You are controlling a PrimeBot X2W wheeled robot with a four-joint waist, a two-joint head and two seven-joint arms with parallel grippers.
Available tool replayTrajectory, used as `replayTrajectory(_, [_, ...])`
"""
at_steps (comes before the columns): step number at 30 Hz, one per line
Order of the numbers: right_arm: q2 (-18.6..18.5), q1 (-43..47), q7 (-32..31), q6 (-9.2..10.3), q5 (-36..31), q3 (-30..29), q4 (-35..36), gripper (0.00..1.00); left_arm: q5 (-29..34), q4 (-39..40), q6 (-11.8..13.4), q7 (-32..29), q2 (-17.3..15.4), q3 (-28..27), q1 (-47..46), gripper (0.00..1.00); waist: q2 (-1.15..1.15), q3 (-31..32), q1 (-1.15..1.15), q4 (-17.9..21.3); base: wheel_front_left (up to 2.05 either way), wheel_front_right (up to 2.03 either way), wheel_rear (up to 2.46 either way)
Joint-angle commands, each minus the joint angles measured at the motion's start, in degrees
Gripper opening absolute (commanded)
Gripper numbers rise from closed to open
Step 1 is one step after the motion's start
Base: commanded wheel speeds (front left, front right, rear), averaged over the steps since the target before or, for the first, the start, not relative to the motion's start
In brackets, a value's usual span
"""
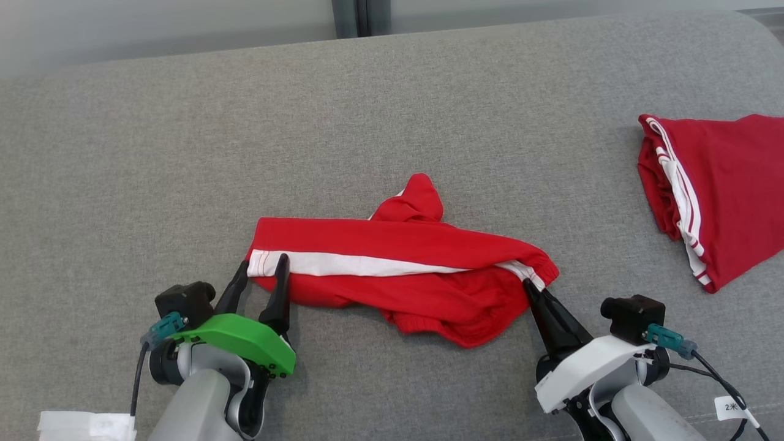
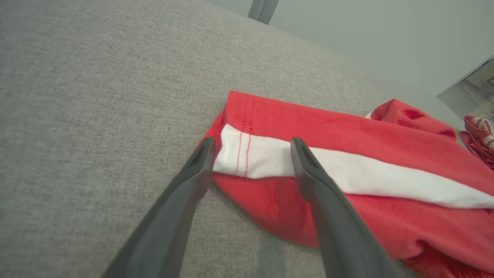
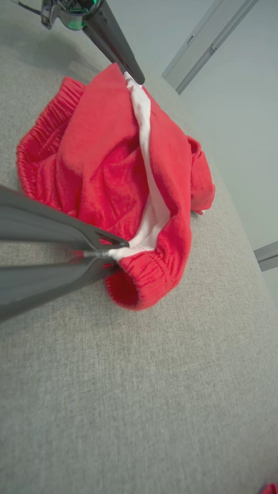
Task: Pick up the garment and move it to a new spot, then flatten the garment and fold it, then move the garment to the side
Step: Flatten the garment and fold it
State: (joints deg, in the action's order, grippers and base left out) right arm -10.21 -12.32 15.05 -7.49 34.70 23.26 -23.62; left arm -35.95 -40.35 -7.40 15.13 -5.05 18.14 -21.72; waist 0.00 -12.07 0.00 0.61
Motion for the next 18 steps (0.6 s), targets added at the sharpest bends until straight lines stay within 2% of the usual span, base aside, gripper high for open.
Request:
replayTrajectory(1, [-0.4, -0.6, 0.1, 0.02, 0.2, 0.2, 0.3, 0.00, -0.6, 0.1, -0.1, 0.0, -0.6, 0.2, -0.4, 1.00, 0.00, -0.2, 0.00, 0.0, 0.00, 0.00, 0.00])
replayTrajectory(2, [-0.4, -0.7, 0.1, 0.02, 0.2, 0.2, 0.4, 0.00, -0.9, 0.1, -0.1, 0.0, -0.7, 0.4, -0.7, 0.85, 0.00, -0.3, 0.00, 0.1, 0.00, 0.00, 0.00])
replayTrajectory(3, [-0.4, -0.7, 0.1, 0.02, 0.2, 0.2, 0.4, 0.00, -0.9, 0.1, -0.1, 0.0, -0.7, 0.4, -0.7, 0.85, 0.00, -0.3, 0.00, 0.1, 0.00, 0.00, 0.00])
replayTrajectory(4, [-0.4, -0.7, 0.1, 0.02, 0.1, 0.3, 0.4, 0.00, -0.9, 0.2, -0.1, 0.0, -0.8, 0.4, -0.9, 0.77, 0.00, -0.4, 0.00, 0.1, 0.00, 0.00, 0.00])
replayTrajectory(5, [-0.4, -0.8, 0.1, 0.02, 0.1, 0.2, 0.4, 0.00, -0.8, 0.3, -0.1, 0.0, -0.9, 0.4, -1.0, 0.28, 0.00, -0.5, 0.00, 0.1, 0.00, 0.00, 0.00])
replayTrajectory(6, [-0.3, -0.8, 0.1, 0.02, 0.1, 0.2, 0.3, 0.00, -0.7, 0.4, -0.1, 0.0, -0.9, 0.3, -1.1, 0.00, 0.00, -0.5, 0.00, 0.1, 0.00, 0.00, 0.00])
replayTrajectory(12, [-0.3, -0.9, 0.2, 0.02, 0.4, -0.4, 0.3, 0.00, -0.5, 0.2, -0.1, 0.0, -1.0, 1.4, -0.7, 0.00, 0.00, 0.0, 0.00, -0.1, 0.00, 0.00, 0.00])
replayTrajectory(18, [-0.2, -0.2, 0.2, 0.02, 0.8, -1.8, 1.0, 0.00, -0.8, 1.7, -0.1, 0.0, -1.9, 1.3, 1.0, 0.00, 0.00, 4.2, 0.00, -0.7, 0.00, 0.00, 0.00])
